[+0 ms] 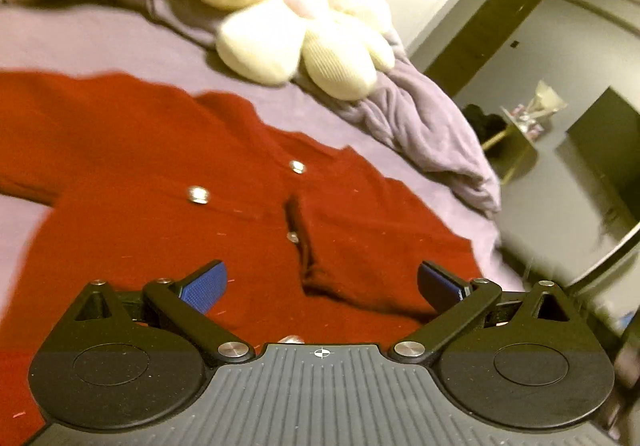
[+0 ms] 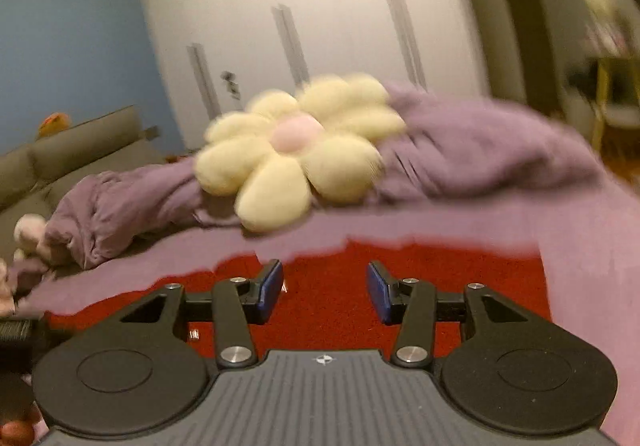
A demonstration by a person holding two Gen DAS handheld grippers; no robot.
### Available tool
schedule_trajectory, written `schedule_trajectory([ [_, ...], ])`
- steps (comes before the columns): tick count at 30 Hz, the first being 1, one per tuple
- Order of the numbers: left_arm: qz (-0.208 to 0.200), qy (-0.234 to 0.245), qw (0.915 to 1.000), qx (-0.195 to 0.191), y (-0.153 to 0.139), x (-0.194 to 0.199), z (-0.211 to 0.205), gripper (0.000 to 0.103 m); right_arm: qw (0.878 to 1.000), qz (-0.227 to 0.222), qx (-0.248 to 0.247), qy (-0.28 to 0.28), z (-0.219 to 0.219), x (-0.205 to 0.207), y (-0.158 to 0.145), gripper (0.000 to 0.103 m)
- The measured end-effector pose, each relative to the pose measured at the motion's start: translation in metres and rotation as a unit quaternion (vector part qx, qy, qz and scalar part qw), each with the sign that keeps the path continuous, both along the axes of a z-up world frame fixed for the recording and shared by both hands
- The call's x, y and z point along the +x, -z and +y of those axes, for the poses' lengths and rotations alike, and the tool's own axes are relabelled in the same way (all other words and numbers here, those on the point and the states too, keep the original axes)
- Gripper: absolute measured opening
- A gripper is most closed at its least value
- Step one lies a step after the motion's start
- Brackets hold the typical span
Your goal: Fold small clothes
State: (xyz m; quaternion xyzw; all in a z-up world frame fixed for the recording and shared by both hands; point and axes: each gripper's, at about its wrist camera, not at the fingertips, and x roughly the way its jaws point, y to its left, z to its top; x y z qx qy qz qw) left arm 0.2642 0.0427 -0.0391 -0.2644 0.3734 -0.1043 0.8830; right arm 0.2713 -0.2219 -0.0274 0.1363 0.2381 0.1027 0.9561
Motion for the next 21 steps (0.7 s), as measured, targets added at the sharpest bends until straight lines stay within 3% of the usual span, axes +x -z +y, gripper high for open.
schedule_trajectory([
  [2,0.01,0.011,0.9998,-0.012,0.011,0.023,-0.006,0.098,0.998,0.04,0.034,0.019,-0.013,-0.011,0.017,0.045],
  [5,0.048,0.02,0.9983,-0.027,0.035,0.056,-0.011,0.079,0.996,0.074,0.039,0.034,-0.024,-0.035,0.042,0.045],
  [10,0.1,0.007,0.9915,-0.083,0.071,0.09,-0.017,0.076,0.99,0.107,0.07,0.055,-0.045,-0.056,0.064,0.045],
  [13,0.104,0.0,0.9909,-0.086,0.078,0.098,-0.021,0.062,0.987,0.117,0.092,0.067,-0.055,-0.059,0.074,0.045],
  [14,0.1,0.0,0.991,-0.089,0.077,0.099,-0.021,0.048,0.986,0.119,0.097,0.071,-0.056,-0.06,0.075,0.045],
  [15,0.101,0.004,0.9904,-0.094,0.077,0.101,-0.022,0.027,0.985,0.12,0.101,0.073,-0.056,-0.057,0.075,0.045],
  [17,0.119,0.007,0.9881,-0.098,0.079,0.107,-0.026,0.013,0.983,0.123,0.111,0.077,-0.058,-0.057,0.078,0.045],
  [21,0.104,0.02,0.9927,-0.058,0.072,0.112,-0.034,0.012,0.981,0.125,0.125,0.078,-0.058,-0.053,0.077,0.045],
])
